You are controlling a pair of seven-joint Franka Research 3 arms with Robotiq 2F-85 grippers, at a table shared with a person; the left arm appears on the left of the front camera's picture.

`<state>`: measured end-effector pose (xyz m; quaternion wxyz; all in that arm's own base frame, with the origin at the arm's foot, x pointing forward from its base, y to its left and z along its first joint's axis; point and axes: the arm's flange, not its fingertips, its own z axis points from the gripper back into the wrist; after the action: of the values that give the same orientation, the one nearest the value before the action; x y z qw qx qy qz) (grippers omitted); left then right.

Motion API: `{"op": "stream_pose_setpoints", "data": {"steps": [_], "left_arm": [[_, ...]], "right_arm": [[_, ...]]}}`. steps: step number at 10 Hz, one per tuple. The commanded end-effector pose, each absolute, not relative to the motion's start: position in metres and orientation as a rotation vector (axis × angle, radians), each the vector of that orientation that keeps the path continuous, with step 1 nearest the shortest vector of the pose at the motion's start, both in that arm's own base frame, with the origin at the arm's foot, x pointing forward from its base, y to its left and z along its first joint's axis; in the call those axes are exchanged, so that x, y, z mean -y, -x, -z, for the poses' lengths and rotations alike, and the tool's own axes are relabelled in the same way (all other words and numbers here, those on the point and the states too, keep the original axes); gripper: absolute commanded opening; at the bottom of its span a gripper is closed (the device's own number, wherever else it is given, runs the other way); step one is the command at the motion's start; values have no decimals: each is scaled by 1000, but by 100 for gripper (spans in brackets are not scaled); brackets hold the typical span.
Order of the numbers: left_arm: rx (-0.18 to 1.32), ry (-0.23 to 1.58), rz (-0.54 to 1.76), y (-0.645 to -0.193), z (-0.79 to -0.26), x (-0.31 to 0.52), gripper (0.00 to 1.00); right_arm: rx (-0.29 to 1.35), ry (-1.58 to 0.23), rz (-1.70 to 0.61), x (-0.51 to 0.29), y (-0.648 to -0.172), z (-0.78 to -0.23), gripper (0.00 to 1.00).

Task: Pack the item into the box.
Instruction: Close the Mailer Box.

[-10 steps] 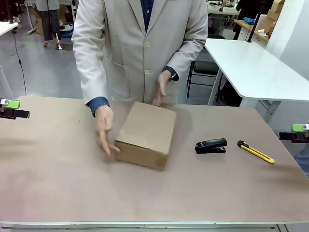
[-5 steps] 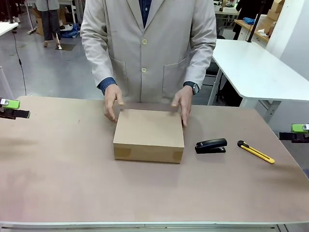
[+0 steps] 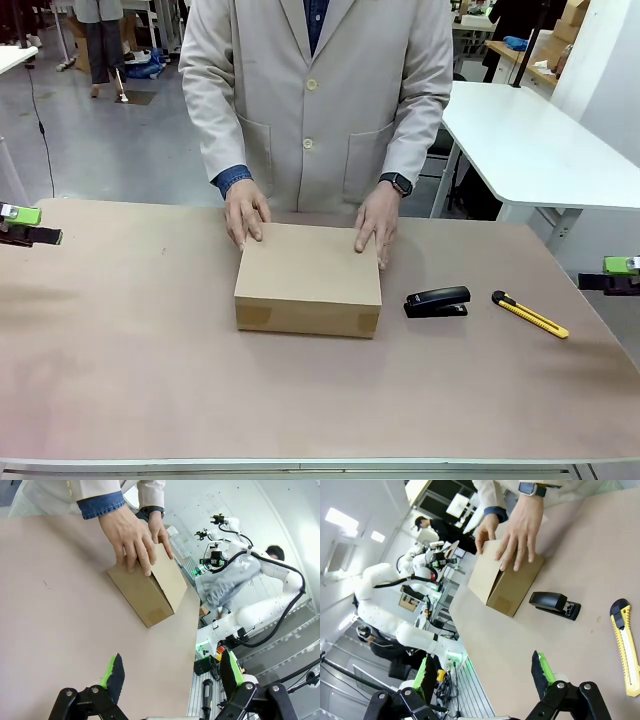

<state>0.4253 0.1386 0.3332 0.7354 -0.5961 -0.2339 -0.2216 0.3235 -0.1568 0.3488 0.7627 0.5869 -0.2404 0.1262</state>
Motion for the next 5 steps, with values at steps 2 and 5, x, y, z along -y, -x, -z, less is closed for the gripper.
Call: {"op": "stream_pose_setpoints", "data": {"steps": [2,5], "left_arm": [[525,1303,504,-419,-334,-137,100],[525,1303,504,-419,-334,-137,100]], "right_arm": [[520,-1275,-292,154,-320,-350,100],[520,-1275,-292,154,-320,-350,100]]}}
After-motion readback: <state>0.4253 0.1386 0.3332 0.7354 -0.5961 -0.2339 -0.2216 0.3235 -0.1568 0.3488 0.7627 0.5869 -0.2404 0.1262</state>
